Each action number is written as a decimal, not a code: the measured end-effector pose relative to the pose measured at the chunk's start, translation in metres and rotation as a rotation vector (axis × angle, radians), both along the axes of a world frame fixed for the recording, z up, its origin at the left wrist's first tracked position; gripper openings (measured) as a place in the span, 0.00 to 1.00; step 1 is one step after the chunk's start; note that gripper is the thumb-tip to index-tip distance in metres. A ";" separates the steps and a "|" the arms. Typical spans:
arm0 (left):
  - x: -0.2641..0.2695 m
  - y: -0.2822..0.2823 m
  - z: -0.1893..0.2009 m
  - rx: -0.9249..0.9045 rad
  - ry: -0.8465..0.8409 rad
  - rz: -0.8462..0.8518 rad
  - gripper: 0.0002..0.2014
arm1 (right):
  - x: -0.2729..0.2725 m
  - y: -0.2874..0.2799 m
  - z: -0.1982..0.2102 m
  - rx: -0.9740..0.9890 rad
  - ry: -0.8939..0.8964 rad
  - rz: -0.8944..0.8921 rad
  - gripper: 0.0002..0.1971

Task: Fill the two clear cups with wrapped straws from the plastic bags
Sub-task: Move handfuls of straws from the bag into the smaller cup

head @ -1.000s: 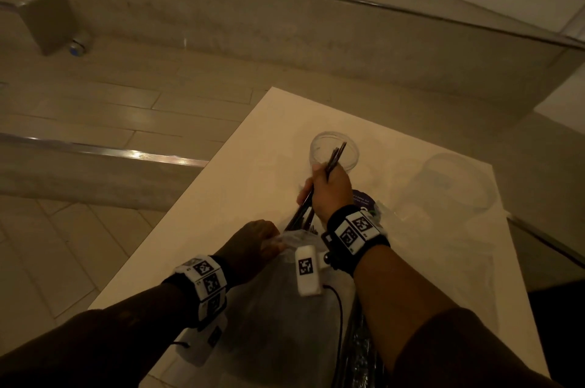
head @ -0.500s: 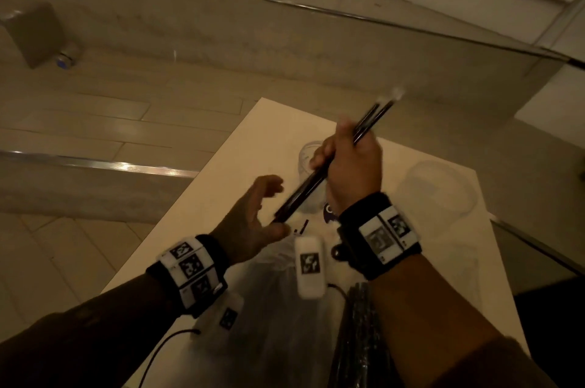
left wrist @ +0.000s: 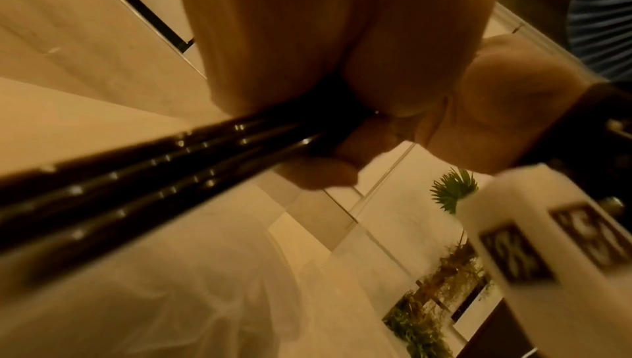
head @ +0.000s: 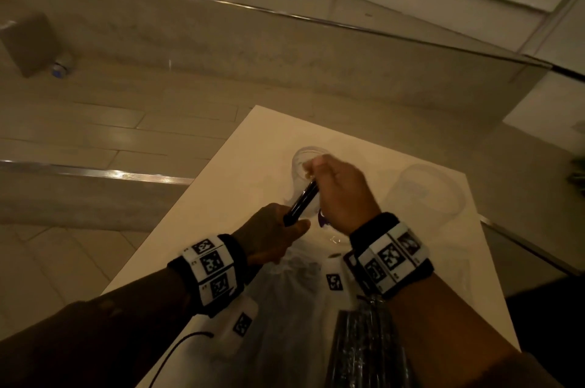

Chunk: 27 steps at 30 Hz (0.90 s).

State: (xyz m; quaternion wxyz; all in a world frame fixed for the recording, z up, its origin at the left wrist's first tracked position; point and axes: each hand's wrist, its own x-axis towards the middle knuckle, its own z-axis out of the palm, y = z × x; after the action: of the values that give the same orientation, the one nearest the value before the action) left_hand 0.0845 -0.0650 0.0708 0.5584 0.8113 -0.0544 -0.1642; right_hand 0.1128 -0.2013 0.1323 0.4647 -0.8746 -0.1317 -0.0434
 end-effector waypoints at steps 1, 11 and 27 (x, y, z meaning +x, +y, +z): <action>0.002 -0.002 0.002 -0.005 -0.016 0.002 0.19 | -0.005 0.003 -0.007 -0.052 0.002 0.032 0.18; 0.019 -0.016 0.034 0.128 -0.321 -0.079 0.10 | -0.004 0.007 -0.017 0.035 0.067 -0.073 0.17; 0.084 -0.004 -0.022 0.541 -0.238 -0.043 0.34 | 0.086 -0.007 0.013 0.013 -0.152 -0.422 0.16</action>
State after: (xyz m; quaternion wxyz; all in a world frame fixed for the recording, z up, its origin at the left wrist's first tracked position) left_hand 0.1683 -0.0688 0.0484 0.3077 0.9430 -0.0911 -0.0882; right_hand 0.1992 -0.2085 0.1448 0.4396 -0.8740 0.0197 -0.2063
